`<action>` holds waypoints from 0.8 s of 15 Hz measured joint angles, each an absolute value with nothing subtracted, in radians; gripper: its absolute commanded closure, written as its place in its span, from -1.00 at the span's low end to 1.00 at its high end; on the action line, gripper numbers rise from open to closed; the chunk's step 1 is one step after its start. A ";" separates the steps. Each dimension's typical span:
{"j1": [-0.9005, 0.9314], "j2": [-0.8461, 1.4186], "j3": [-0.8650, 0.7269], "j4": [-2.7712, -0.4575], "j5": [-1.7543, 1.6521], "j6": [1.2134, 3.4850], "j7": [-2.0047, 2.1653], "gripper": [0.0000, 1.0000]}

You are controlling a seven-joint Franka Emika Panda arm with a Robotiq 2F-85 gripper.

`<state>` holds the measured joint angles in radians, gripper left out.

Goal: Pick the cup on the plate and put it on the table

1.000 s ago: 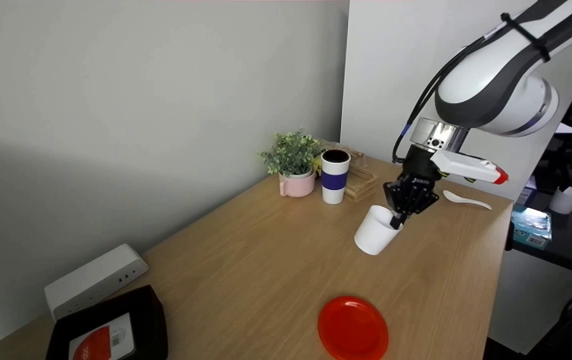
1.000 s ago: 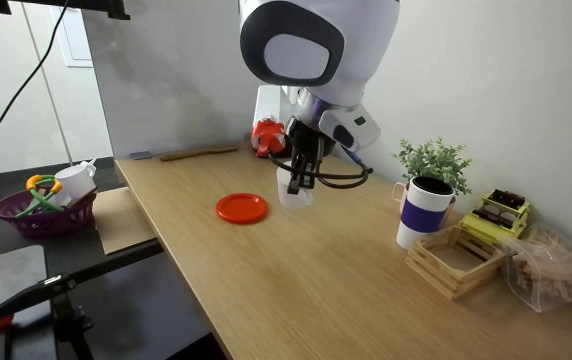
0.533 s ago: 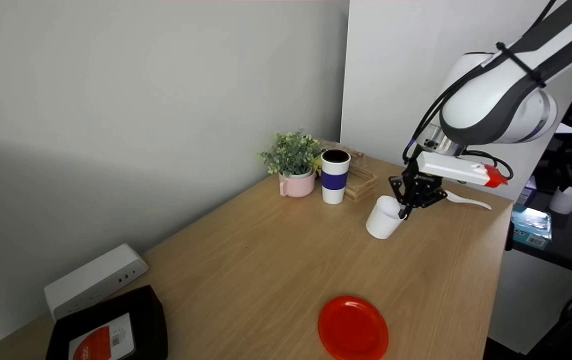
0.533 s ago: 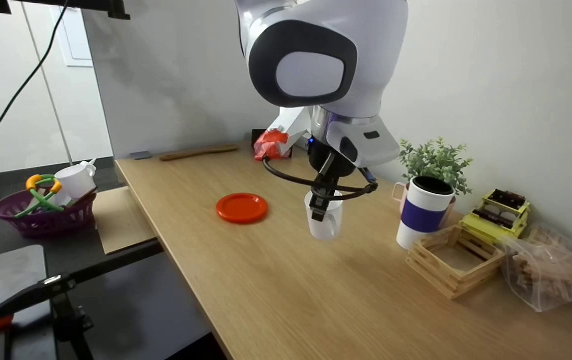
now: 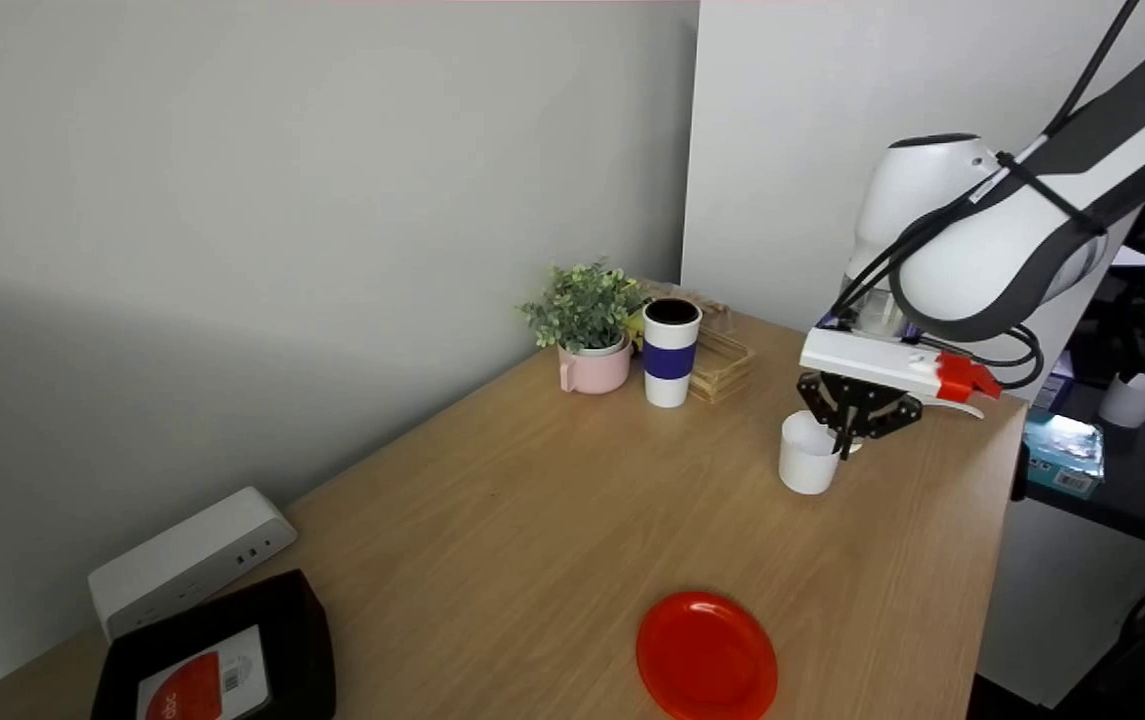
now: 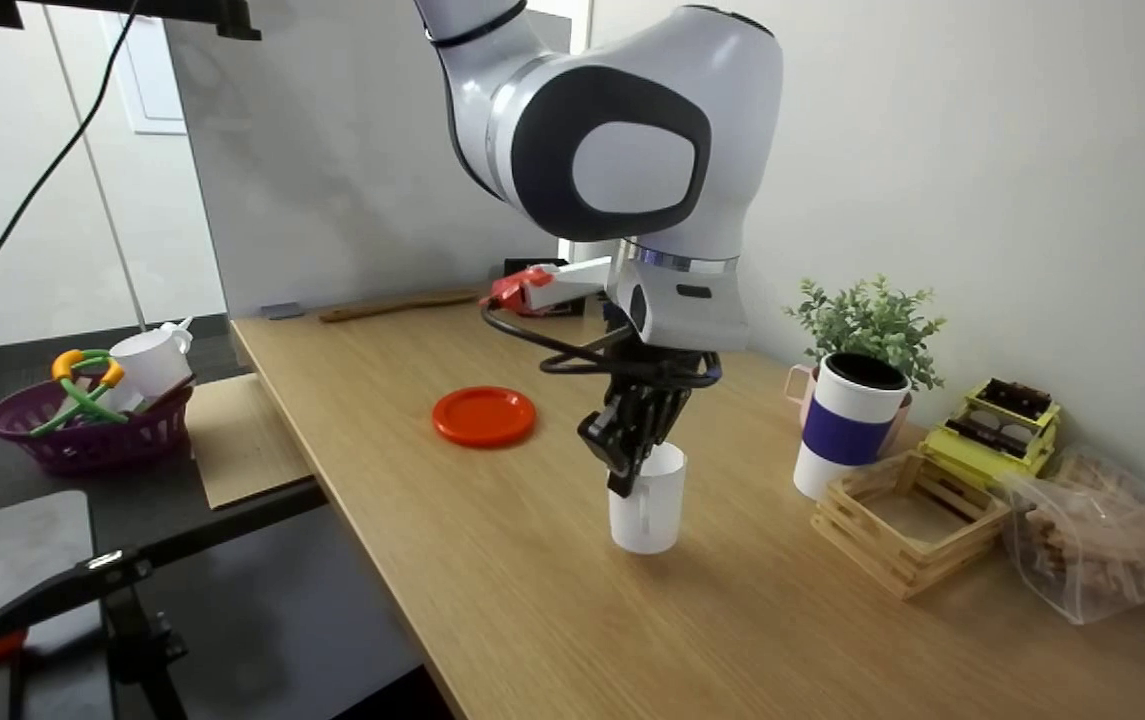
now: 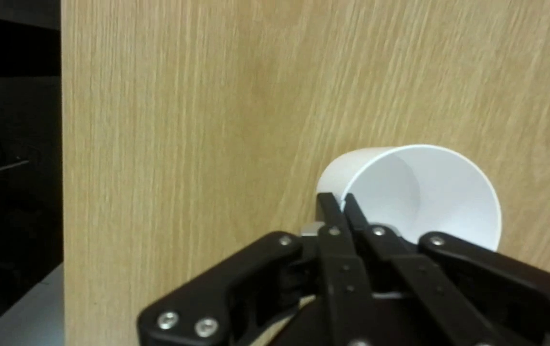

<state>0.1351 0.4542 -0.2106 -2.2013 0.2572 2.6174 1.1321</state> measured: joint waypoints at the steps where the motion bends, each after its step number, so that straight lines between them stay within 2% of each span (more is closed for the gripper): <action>1: 0.137 0.454 -0.210 -2.200 0.253 2.605 1.172 0.17; 6: 0.137 0.440 -0.201 -2.198 0.251 2.598 1.291 -0.51; 9: 0.137 0.405 -0.190 -2.230 0.251 2.669 1.327 -0.94; 12: 0.145 0.338 -0.181 -2.331 0.250 2.835 1.337 -1.00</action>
